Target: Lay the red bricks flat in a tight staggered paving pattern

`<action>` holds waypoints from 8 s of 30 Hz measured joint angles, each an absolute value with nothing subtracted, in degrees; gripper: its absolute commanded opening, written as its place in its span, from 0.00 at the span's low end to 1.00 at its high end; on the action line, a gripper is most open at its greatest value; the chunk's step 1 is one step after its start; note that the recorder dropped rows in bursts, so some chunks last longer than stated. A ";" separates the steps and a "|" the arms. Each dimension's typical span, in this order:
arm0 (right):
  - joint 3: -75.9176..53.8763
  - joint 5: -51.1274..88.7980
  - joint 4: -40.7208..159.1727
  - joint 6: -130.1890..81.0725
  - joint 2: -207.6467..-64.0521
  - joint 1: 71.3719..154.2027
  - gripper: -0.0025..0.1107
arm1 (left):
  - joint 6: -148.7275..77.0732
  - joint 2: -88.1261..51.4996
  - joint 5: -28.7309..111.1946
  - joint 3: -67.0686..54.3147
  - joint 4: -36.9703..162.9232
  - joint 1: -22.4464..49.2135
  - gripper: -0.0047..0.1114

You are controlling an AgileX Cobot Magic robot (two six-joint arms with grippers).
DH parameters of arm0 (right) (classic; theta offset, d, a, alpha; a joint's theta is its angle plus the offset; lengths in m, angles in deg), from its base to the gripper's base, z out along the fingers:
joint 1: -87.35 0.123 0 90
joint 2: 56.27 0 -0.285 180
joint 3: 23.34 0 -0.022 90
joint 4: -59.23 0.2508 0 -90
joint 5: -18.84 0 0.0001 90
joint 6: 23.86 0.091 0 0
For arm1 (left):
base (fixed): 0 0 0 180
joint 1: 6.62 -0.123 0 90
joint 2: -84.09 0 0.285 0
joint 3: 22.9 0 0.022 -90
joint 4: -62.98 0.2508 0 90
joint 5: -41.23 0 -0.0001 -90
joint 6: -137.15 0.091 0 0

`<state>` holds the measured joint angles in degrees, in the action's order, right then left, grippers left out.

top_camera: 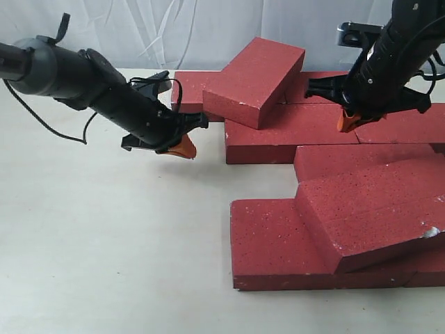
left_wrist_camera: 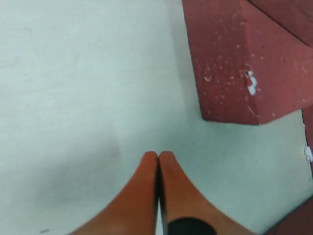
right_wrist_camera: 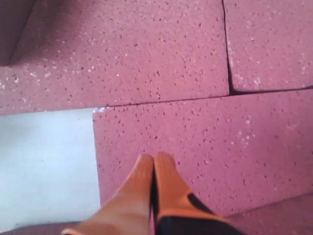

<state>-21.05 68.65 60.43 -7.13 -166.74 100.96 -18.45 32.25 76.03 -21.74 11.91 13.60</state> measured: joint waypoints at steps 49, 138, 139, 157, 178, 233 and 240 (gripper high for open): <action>-12.03 77.76 72.35 -29.25 -150.34 101.19 0.02 | -58.76 -46.81 104.97 2.05 68.42 13.60 0.04; 3.57 70.81 75.06 -28.02 -153.15 71.95 0.02 | -33.31 -9.32 83.39 2.14 43.34 13.60 0.04; 3.57 71.24 76.14 -29.04 -152.84 72.73 0.02 | -33.31 -9.32 83.52 2.14 43.34 13.60 0.04; 3.57 64.96 88.08 -31.32 -152.18 106.09 0.02 | -33.31 -9.32 83.86 2.14 41.73 13.60 0.04; 2.97 56.44 76.23 -17.82 -153.73 108.95 0.02 | -33.77 -9.32 80.55 2.14 44.87 8.53 0.04; -8.99 44.02 79.51 -18.85 -172.14 136.95 0.02 | -25.88 16.91 58.31 0.28 32.15 -3.42 0.04; -8.99 42.76 77.69 -15.10 -174.22 136.16 0.02 | -23.45 16.96 62.22 0.28 31.34 -3.42 0.04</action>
